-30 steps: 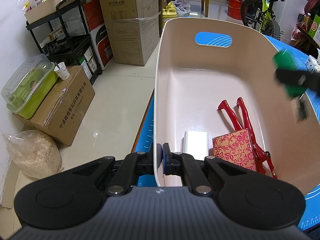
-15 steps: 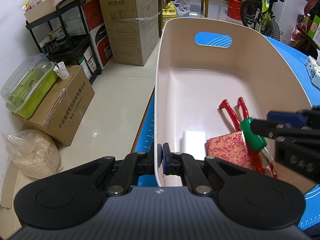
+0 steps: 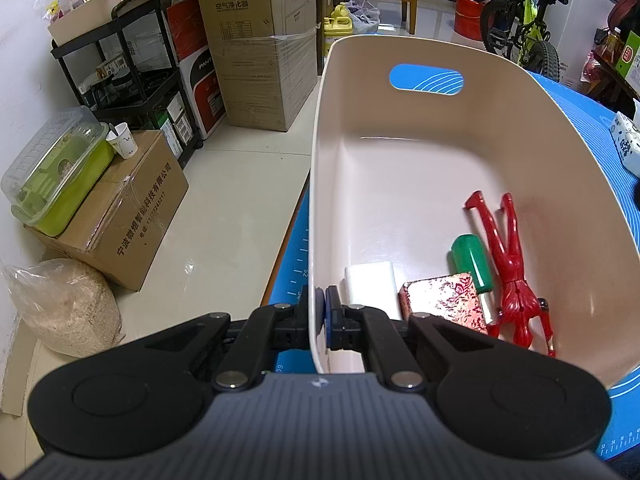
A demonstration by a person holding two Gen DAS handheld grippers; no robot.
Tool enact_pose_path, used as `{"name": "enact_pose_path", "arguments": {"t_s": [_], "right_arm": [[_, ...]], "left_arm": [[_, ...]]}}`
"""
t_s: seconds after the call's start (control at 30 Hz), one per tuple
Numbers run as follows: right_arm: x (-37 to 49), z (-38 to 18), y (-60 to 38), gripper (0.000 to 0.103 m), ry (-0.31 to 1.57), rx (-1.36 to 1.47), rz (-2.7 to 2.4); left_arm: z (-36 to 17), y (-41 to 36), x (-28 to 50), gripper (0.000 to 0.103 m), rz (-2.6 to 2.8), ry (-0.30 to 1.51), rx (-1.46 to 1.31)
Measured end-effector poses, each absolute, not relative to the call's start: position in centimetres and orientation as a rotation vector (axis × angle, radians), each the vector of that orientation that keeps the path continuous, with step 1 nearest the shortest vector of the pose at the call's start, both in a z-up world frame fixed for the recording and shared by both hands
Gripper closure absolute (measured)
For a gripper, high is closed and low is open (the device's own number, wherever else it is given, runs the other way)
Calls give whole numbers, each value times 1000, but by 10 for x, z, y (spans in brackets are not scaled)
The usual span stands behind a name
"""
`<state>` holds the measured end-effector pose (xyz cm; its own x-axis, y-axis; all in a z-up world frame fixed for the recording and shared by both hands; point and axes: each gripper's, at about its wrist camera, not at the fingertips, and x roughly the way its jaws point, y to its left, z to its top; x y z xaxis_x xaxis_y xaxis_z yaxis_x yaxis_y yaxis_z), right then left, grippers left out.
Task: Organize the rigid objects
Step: 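Grasp the white pill bottle with the right tool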
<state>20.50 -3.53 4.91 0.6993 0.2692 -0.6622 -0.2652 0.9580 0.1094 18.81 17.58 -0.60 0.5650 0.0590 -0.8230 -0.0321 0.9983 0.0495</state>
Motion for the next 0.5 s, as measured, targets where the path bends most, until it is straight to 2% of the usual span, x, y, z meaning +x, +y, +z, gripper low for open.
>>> {"name": "enact_pose_path", "arguments": {"t_s": [0.2, 0.5], "right_arm": [[201, 34, -78, 11, 772, -20, 208], [194, -14, -122, 11, 907, -23, 186]], "left_arm": [[-6, 177, 188, 96, 54, 969, 30], [-6, 176, 187, 96, 57, 970, 34]]}}
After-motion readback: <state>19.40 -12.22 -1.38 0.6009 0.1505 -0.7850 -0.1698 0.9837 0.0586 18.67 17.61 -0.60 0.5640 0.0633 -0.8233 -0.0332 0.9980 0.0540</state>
